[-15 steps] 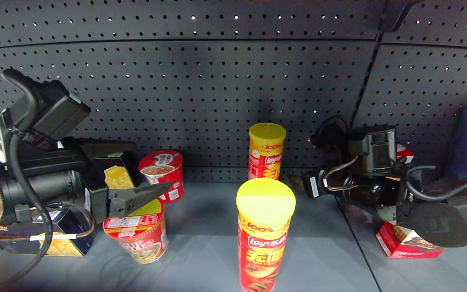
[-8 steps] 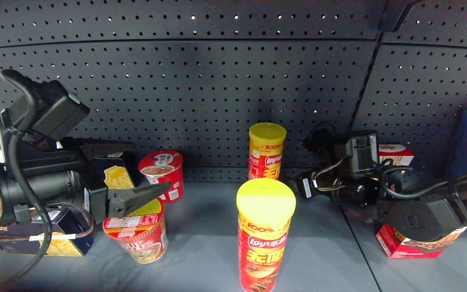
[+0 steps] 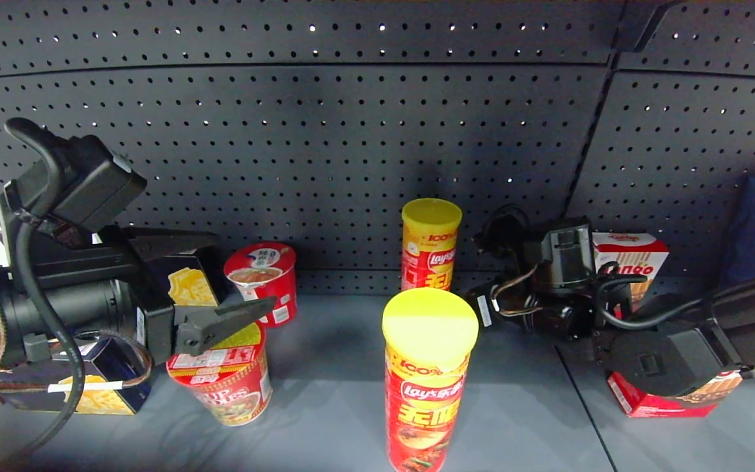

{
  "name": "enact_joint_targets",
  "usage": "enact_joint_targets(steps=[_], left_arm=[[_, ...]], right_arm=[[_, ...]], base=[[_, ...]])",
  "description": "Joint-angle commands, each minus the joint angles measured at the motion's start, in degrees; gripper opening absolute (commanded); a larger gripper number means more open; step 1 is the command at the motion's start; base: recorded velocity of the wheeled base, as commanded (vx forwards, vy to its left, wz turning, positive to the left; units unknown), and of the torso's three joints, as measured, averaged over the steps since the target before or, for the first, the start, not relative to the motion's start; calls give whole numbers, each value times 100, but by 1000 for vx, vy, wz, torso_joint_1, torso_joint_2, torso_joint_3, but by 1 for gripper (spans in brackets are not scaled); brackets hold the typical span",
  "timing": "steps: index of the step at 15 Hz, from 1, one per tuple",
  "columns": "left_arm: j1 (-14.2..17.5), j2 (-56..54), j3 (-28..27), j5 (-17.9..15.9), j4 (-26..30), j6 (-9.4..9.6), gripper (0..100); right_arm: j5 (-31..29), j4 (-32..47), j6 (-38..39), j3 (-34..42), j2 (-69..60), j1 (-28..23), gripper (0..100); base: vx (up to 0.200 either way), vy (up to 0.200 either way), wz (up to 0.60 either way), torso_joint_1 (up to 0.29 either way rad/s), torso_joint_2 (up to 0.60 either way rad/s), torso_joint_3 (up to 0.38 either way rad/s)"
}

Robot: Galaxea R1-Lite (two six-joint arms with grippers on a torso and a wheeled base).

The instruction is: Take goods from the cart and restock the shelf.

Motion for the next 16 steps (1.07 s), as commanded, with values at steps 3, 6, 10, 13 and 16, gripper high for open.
enact_joint_targets(steps=[3,6,10,13,16], left_arm=[[1,3,11,-6,-1,-1,100],[1,12,11,3,7,-1,100],[1,3,20,3,7,-1,100],[1,3,20,-6,7,-1,100],[1,12,20,-6,7,-1,100]], right_arm=[[7,-1,-2,-47,106,44,100],[7,-1,-2,-109,141,88,100],[7,-1,-2,-170,220,150,100],[7,-1,-2,-162,237,158,100],[-2,-1,-2,-144,211,158,100]], base=[[0,0,0,0,0,0],[0,0,0,0,0,0],[0,0,0,0,0,0],[0,0,0,0,0,0],[0,0,0,0,0,0]])
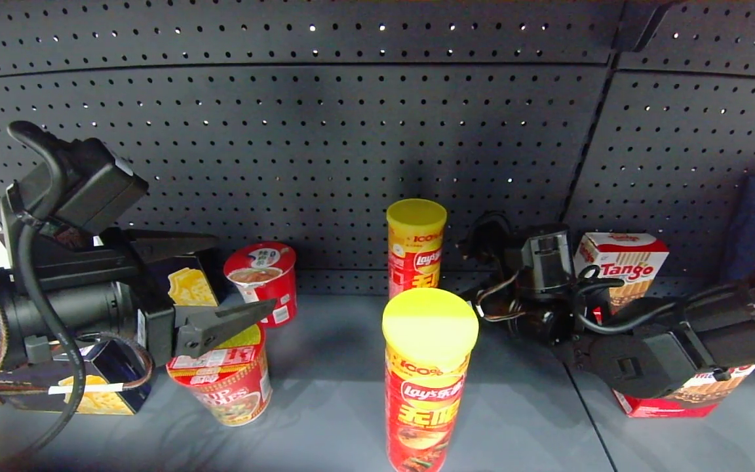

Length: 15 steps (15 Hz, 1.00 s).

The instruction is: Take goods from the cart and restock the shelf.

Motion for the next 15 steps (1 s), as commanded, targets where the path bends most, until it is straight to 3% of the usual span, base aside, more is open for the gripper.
enact_joint_targets(steps=[1,5,10,14,15], left_arm=[[-1,9,0,1,-1,-1,100],[78,-35,-9,1,-10,-97,100],[218,-527,-17,18,-10,-141,100],[913,-1704,879,9,-10,-598,100],[1062,-2126,1231,9,-10,-616,100]], right_arm=[[-2,-3,-2,28,-47,3,100],[-10,5,7,239,-662,12,100],[104,14,60,1180,-2930,-49,100],[429,5,165,2665,-4951,-559,100],[482,14,235,2920,-5338,-805,100]], base=[[0,0,0,0,0,0],[0,0,0,0,0,0],[0,0,0,0,0,0],[0,0,0,0,0,0],[0,0,0,0,0,0]])
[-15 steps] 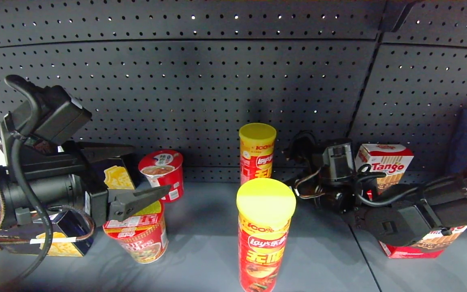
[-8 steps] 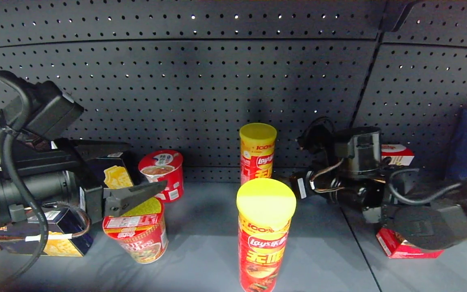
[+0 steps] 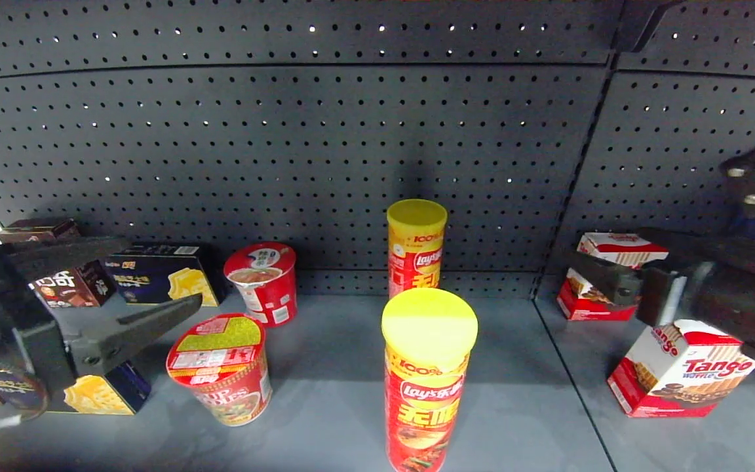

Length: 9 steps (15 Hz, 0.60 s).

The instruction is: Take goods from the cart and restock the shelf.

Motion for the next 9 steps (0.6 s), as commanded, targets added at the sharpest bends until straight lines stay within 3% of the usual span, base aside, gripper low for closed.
enact_joint_targets(steps=[1,3,6,9], left_arm=[[419,-1241,868,10,-4,-135,100],[445,-1821,1342,177,14,-205,100],[436,-2278,1966,739,14,-214,100],[436,-2612,2274,1091,67,-205,100]], right_arm=[[126,30,106,938,-1648,-614,100],[-6,126,106,1386,-2237,-772,100],[-674,153,133,2045,-2765,-842,100],[-1448,153,229,2573,-3239,-860,100]], base=[[0,0,0,0,0,0],[0,0,0,0,0,0],[0,0,0,0,0,0],[0,0,0,0,0,0]])
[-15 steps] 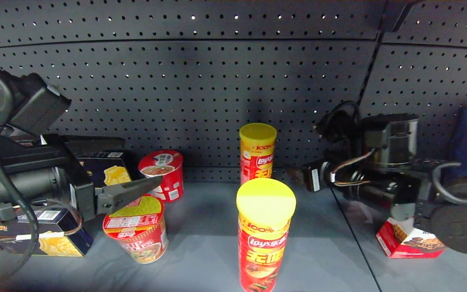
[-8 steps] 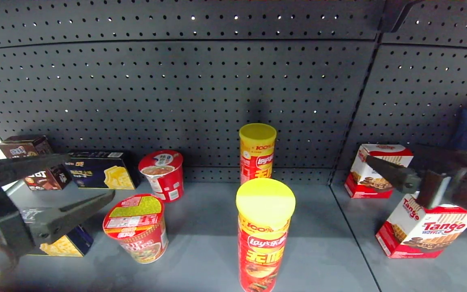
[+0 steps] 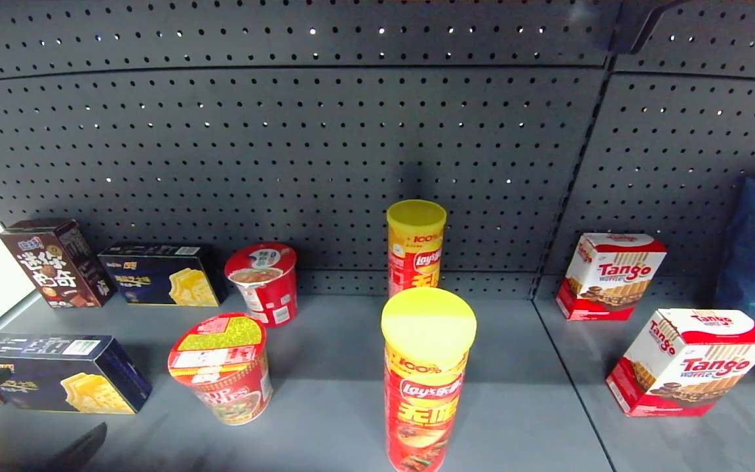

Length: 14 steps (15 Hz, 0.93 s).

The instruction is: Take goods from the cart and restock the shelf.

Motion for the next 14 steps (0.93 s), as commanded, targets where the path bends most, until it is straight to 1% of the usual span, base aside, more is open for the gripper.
enact_joint_targets(steps=[1,2,3,4,5,6,7,8,9,10,11,12,13,14], left_arm=[[3,-435,248,148,16,12,100],[3,-523,327,253,24,21,100],[3,-550,380,403,24,21,100],[3,-550,442,657,33,21,100],[-5,-567,503,833,24,12,100],[3,-576,529,868,24,4,100],[12,-620,591,904,33,4,100],[21,-629,609,974,33,-5,100],[21,-629,617,1071,33,-67,100],[21,-646,653,1141,33,-137,100],[21,-673,749,1167,33,-172,100],[21,-813,828,1176,33,-199,100],[21,-936,890,1176,42,-207,100],[12,-1015,934,1176,42,-207,100]], right_arm=[[-489,1,122,567,-603,-60,100],[-893,19,166,778,-700,-262,100],[-1130,1,254,901,-744,-517,100],[-1271,19,359,988,-814,-895,100],[-1289,37,403,1129,-928,-1431,100],[-1289,37,403,1243,-1008,-1730,100],[-1289,248,430,1498,-1421,-2459,100],[-1271,836,474,1472,-1843,-3057,100],[-1174,1311,474,1472,-2326,-3461,100],[-972,1900,465,1481,-2897,-3584,100],[-717,2577,430,1463,-3565,-3567,100],[-313,2902,386,1393,-3917,-3549,100],[267,2700,430,1428,-3855,-3549,100],[1278,2585,394,1489,-3864,-3549,100]], base=[[0,0,0,0,0,0],[0,0,0,0,0,0],[0,0,0,0,0,0],[0,0,0,0,0,0],[0,0,0,0,0,0],[0,0,0,0,0,0],[0,0,0,0,0,0],[0,0,0,0,0,0],[0,0,0,0,0,0],[0,0,0,0,0,0],[0,0,0,0,0,0],[0,0,0,0,0,0],[0,0,0,0,0,0],[0,0,0,0,0,0]])
